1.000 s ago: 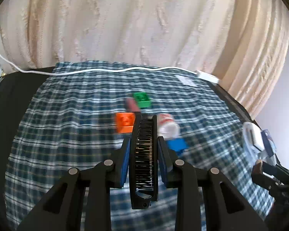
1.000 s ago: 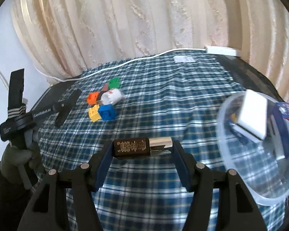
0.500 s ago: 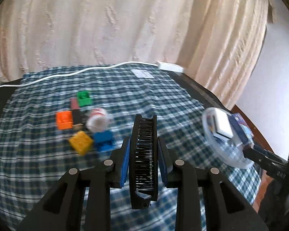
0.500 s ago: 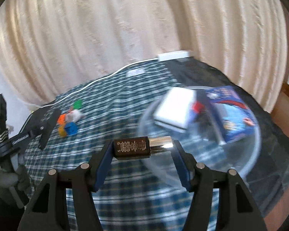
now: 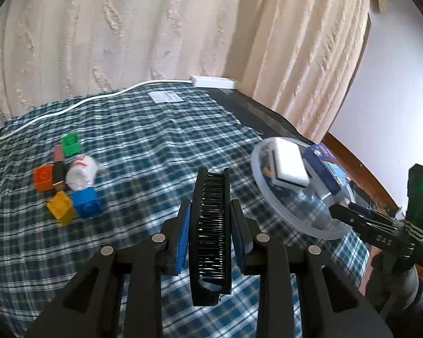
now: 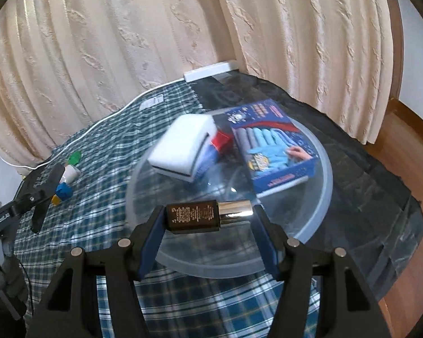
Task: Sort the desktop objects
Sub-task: 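Carry the hairbrush and bottle with both grippers to the clear bowl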
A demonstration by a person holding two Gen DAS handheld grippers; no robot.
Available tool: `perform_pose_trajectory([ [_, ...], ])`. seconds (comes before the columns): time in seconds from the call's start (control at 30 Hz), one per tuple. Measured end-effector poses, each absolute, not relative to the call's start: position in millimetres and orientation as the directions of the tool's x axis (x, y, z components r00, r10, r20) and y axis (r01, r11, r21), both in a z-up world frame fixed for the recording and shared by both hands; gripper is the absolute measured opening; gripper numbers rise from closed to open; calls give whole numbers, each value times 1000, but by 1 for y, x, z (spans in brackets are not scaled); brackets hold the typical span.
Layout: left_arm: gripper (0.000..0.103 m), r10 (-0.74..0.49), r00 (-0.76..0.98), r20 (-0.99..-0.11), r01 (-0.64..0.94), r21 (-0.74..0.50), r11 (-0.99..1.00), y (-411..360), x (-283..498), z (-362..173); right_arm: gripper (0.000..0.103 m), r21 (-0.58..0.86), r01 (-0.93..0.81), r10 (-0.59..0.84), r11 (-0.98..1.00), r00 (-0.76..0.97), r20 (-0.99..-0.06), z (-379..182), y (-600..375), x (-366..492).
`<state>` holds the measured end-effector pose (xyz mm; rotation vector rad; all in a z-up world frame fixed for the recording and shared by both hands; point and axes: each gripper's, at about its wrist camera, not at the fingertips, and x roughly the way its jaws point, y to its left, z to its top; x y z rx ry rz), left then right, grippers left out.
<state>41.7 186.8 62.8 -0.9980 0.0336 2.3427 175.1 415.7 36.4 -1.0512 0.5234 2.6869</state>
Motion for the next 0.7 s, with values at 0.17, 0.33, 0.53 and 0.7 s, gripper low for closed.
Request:
perform_pose_trajectory([
  [0.17,29,520,-524,-675,-553,-194,-810,209,48,60,65,249,-318,63,-915,-721,-690,32,423,175],
  [0.33,29,532,-508,-677,-574,-195,-795,224,54,58,65,234,-312,66,-921,-716,-695,31,426,173],
  [0.53,29,537,-493,-685,-586,-194,-786,238,58,56,66,223,-298,65,-928,-718,-693,30,427,171],
  [0.7,29,540,-476,-694,-600,-192,-776,248,61,52,80,250,-285,46,-925,-739,-672,32,430,173],
])
